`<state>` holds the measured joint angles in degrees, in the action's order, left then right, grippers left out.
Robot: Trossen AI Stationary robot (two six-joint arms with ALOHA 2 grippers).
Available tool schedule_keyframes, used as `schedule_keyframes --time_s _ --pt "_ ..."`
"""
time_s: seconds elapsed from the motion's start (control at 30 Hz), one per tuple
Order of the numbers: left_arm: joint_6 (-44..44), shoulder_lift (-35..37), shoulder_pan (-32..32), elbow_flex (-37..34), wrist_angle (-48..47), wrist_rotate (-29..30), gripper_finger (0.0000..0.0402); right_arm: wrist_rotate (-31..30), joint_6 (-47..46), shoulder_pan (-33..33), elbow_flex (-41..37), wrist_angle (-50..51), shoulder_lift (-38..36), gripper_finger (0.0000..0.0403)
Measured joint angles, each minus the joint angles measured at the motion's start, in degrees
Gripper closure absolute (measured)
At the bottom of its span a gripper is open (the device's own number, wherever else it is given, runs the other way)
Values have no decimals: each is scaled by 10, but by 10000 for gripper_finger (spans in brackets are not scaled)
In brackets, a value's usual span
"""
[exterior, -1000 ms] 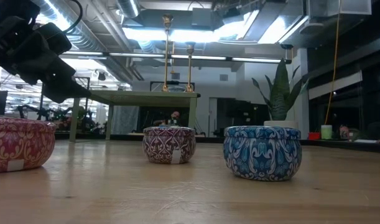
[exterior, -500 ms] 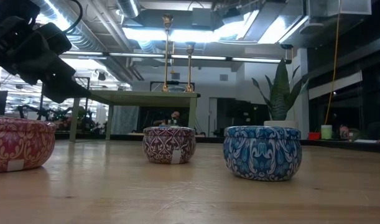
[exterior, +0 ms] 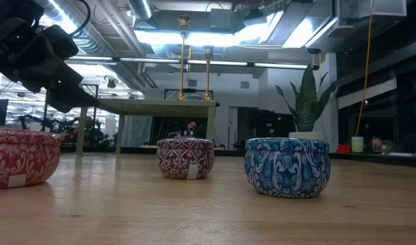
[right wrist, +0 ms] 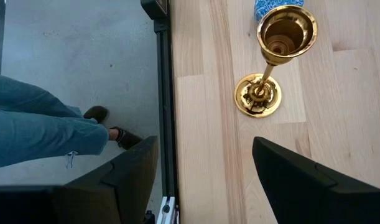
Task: Pick & Place candle stick holders
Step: Put the gold candle holder on the shelf
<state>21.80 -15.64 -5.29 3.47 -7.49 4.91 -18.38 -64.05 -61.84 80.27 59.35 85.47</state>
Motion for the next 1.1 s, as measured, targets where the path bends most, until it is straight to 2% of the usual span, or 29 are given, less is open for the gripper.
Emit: schedule_keyframes --time_s 0.4,0.6,0.93,1.1 --pt "0 0 0 0 0 0 48 -2 13 13 0 0 0 137" --pt "0 0 0 0 0 0 48 -72 14 30 0 0 7 137" --pt "0 0 0 0 0 0 48 -78 15 63 0 4 72 137" --pt "0 0 0 0 0 0 49 -125 1 66 0 -4 102 137"
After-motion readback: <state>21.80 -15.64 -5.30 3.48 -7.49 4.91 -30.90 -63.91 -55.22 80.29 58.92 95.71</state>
